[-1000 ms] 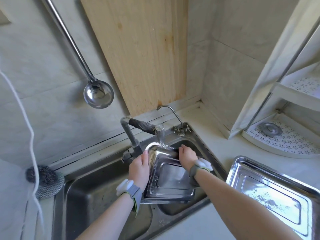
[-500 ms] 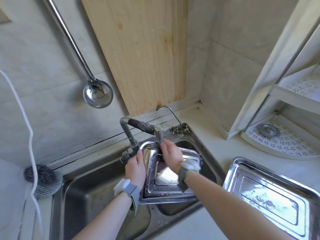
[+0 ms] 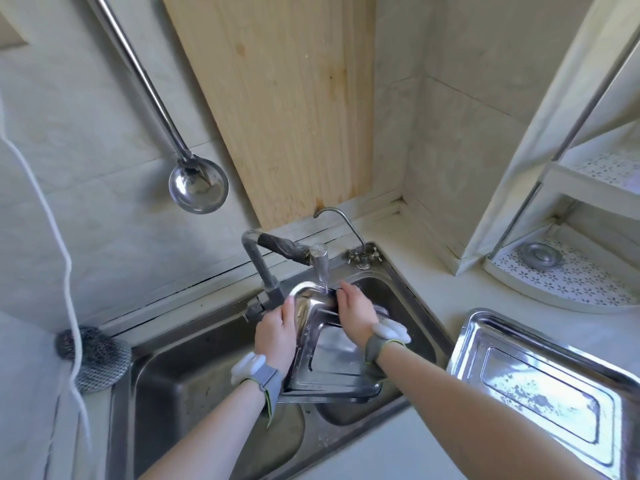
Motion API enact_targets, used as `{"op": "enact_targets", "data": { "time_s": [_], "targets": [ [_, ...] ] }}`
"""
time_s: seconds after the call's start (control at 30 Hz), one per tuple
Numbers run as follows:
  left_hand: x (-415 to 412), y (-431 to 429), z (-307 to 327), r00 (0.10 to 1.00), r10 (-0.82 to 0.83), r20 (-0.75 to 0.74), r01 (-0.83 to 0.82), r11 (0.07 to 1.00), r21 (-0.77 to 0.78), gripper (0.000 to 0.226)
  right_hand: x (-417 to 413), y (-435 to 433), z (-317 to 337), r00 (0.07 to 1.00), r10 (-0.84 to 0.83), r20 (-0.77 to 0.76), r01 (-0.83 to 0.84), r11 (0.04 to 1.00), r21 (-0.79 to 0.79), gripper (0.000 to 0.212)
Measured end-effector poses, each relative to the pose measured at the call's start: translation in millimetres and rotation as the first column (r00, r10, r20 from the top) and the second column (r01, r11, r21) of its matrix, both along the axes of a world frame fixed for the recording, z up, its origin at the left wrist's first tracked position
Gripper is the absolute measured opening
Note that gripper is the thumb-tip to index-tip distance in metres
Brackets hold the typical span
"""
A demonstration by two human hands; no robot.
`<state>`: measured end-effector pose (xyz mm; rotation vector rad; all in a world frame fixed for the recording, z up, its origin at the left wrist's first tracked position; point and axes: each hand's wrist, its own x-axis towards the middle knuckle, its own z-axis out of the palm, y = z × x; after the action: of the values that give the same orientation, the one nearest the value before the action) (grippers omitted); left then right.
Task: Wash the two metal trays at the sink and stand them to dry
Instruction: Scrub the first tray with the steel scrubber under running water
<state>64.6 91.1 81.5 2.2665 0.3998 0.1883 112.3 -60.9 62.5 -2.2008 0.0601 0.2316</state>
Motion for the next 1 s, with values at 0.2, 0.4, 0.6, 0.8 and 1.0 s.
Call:
{"op": "enact_targets", "data": {
  "time_s": [0.2,0.4,0.6,0.8,1.0],
  "targets": [
    [-1,18,0,0.993,0.112,0.034,-0.108,0.988,-0.111,0.061,14,-14,4,1.0,0.0,0.018,0.0,0.999,0.033,0.035],
    [-8,37,0,0.969,0.248,0.025,-0.237,0.948,-0.214,0.063,7,-74,-33,0.853,-0.404,-0.332,0.48,0.855,0.194,0.033],
    [0,39,-8,0.931,0.362,-0.041,-0.359,0.893,-0.271,0.06,5,-79,-25,0.799,-0.498,-0.337,0.588,0.764,0.266,0.053],
    [10,41,-22,0.959,0.134,-0.25,-0.173,0.974,-0.143,0.032,41,-93,14,0.891,-0.448,-0.069,0.453,0.886,0.097,0.053],
    [25,-12,7,0.96,-0.221,-0.17,0.185,0.962,-0.203,0.034,47,-63,26,0.998,0.024,0.058,-0.004,0.946,-0.324,0.057]
  ]
}}
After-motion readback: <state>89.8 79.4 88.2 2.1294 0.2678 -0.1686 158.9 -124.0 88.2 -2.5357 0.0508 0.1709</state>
